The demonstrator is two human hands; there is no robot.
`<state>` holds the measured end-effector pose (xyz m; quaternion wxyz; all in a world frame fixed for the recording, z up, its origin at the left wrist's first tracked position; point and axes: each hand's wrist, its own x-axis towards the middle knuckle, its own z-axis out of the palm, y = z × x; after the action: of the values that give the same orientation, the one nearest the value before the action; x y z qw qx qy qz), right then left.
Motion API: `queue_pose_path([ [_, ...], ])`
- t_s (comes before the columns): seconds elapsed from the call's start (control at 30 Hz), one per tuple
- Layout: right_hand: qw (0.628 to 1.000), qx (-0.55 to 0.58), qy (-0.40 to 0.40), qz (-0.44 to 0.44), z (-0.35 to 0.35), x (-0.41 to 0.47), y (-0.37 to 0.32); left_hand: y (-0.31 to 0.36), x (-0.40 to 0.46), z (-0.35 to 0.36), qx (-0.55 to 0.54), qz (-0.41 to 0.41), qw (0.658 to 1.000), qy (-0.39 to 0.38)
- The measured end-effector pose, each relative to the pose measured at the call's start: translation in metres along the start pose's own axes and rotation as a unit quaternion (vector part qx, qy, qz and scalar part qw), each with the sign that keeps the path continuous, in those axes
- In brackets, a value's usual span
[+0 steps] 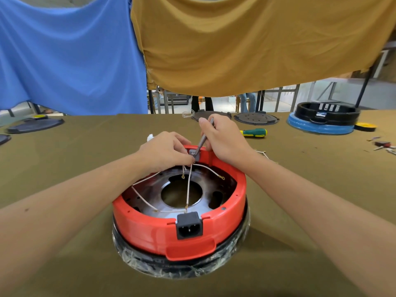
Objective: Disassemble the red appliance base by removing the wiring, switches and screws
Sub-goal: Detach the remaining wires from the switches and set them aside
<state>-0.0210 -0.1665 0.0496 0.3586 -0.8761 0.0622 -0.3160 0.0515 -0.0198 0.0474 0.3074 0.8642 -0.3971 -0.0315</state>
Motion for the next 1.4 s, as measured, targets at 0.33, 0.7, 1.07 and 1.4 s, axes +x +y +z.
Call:
queue_pose_path([
  [0.33, 0.999, -0.015, -0.007, -0.047, 0.001, -0.005, 0.000, 0.000, 0.001, 0.001, 0.004, -0.010, 1.000, 0.001],
  [0.7, 1.000, 0.006, 0.002, -0.008, -0.001, -0.001, 0.002, -0.002, 0.002, 0.002, -0.007, -0.007, 1.000, -0.002],
  [1.07, 1.000, 0.020, 0.004, -0.015, -0.002, -0.002, 0.003, -0.005, 0.003, 0.002, -0.026, 0.001, 1.000, -0.009],
  [1.4, 0.974, 0.190, 0.071, 0.095, -0.002, 0.003, 0.016, -0.009, 0.002, 0.000, -0.138, 0.010, 0.990, 0.016],
])
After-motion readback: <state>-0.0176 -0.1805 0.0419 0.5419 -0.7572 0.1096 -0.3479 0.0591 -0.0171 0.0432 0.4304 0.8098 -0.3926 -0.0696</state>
